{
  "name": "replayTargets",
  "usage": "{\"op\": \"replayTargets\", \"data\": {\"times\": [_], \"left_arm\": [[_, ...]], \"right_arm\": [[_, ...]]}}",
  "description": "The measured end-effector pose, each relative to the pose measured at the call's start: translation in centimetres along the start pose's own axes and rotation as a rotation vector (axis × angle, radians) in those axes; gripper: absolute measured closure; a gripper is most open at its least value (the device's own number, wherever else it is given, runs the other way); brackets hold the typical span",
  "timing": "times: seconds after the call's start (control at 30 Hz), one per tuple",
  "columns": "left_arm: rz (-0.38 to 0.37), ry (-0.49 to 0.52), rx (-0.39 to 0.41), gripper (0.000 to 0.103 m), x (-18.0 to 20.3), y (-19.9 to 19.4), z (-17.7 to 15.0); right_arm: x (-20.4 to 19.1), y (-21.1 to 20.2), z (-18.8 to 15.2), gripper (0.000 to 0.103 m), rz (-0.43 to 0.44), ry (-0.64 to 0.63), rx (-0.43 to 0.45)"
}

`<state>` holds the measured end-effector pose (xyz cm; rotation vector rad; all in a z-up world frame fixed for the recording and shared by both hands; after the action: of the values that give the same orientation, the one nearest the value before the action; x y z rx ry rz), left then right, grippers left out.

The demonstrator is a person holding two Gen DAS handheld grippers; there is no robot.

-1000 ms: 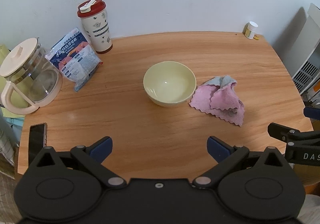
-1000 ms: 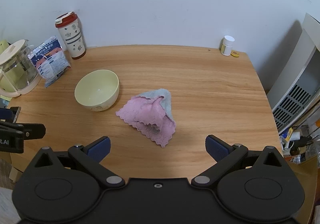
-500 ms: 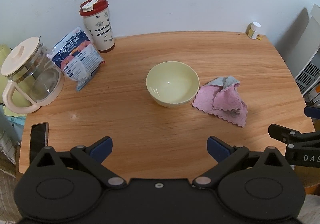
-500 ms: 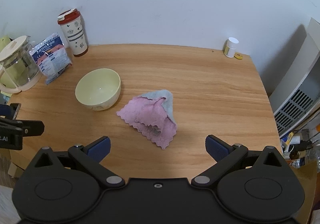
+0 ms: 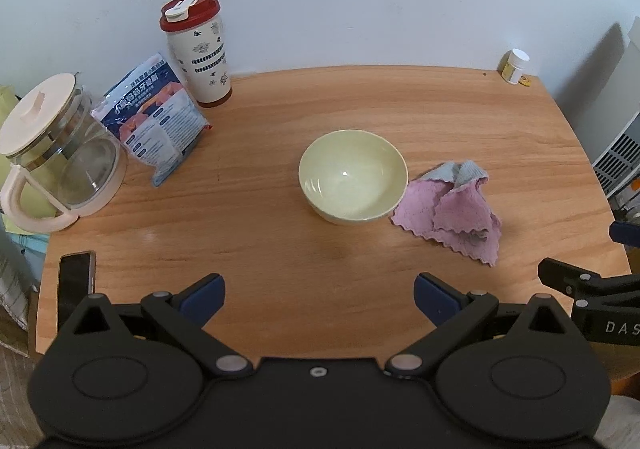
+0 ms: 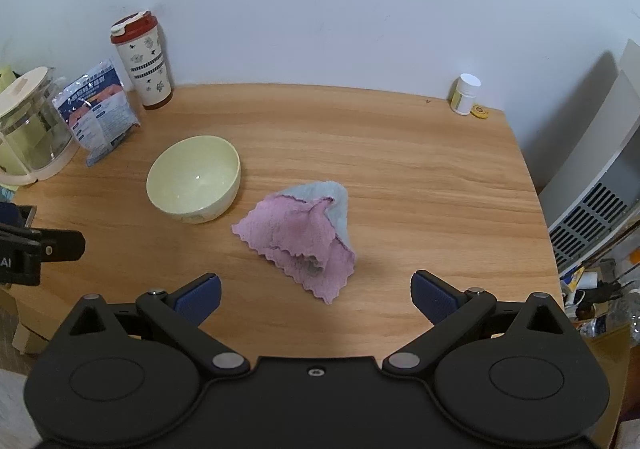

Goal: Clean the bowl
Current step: 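Move both tools toward the bowl and the pink cloth, then grasp the pink cloth with the right tool while the left tool grips the bowl rim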

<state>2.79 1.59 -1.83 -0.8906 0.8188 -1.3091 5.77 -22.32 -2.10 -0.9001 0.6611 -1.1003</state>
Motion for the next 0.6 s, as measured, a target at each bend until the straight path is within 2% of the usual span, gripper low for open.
{"op": "replayTargets", "data": {"times": [0.13, 0.27, 0.43, 0.53, 0.6], "left_arm": [[-0.059, -0.005, 0.005, 0.0, -0.7, 0.3, 0.5], [-0.051, -0.007, 0.005, 0.0, -1.1, 0.9, 1.1], [-0.105, -0.033, 0.012, 0.0, -2.1, 2.0, 2.1], [-0.099, -0.059, 0.047, 0.0, -3.1, 2.8, 2.8], [-0.128, -0.072, 0.075, 0.0, -3.6, 3.1, 3.2]], "right_arm": [[0.7, 0.4, 0.4, 0.0, 0.02, 0.026, -0.004], [0.1, 0.2, 0.7, 0.0, 0.039, -0.045, 0.044], [-1.4, 0.5, 1.0, 0.0, -0.002, -0.167, 0.097], [-1.5, 1.0, 1.0, 0.0, -0.053, -0.176, 0.123], [-1.3, 1.4, 1.2, 0.0, -0.063, -0.161, 0.12]]}}
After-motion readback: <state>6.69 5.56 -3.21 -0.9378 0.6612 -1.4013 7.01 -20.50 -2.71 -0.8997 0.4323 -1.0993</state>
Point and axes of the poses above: each gripper's, at about its wrist camera, not at the fingertips, and y roughly the way its jaws point, x to its right, z to its top, the point moved 1 cm from there along y, roughly the way its jaws point, and after that the axes turned 4 degrees about -y, right-handed, at the moved point
